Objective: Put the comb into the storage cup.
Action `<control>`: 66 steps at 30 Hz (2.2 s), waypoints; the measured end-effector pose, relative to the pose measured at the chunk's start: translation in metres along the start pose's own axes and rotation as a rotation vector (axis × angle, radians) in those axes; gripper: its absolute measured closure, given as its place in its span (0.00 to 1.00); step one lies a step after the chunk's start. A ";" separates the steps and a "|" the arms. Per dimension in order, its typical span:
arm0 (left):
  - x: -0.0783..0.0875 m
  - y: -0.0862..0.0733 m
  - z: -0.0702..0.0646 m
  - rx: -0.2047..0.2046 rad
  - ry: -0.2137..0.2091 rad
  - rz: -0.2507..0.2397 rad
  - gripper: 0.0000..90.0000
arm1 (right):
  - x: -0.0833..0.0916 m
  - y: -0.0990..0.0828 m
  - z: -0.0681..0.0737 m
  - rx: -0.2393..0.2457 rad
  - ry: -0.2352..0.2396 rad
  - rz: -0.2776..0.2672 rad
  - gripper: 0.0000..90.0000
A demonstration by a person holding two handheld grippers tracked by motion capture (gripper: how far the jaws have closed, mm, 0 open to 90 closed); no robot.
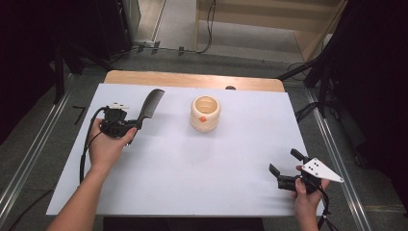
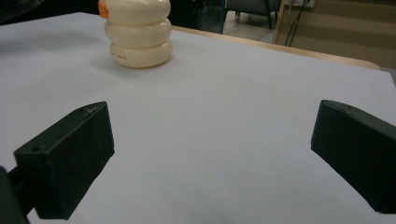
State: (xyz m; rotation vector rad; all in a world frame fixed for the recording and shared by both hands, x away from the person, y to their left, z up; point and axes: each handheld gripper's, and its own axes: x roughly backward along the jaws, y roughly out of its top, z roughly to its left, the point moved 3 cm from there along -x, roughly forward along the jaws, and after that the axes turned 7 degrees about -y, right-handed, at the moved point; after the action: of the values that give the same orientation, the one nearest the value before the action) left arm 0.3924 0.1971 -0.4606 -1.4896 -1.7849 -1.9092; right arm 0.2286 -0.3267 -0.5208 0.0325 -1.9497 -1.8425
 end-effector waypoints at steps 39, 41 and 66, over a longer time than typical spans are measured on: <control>0.021 -0.003 -0.068 -0.061 -0.132 -0.317 0.80 | -0.027 0.120 0.073 -0.020 0.186 -0.033 0.00; 0.021 -0.003 -0.070 -0.063 -0.137 -0.328 0.80 | -0.031 0.124 0.076 -0.025 0.196 -0.031 0.00; 0.015 -0.005 -0.117 -0.139 -0.213 -0.397 0.80 | -0.072 0.156 0.118 -0.126 0.327 0.007 0.00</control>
State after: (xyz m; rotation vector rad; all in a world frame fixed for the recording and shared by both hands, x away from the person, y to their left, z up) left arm 0.3175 0.1109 -0.4309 -1.5224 -2.2262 -2.1599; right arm 0.2980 -0.1767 -0.3947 0.2692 -1.6065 -1.8207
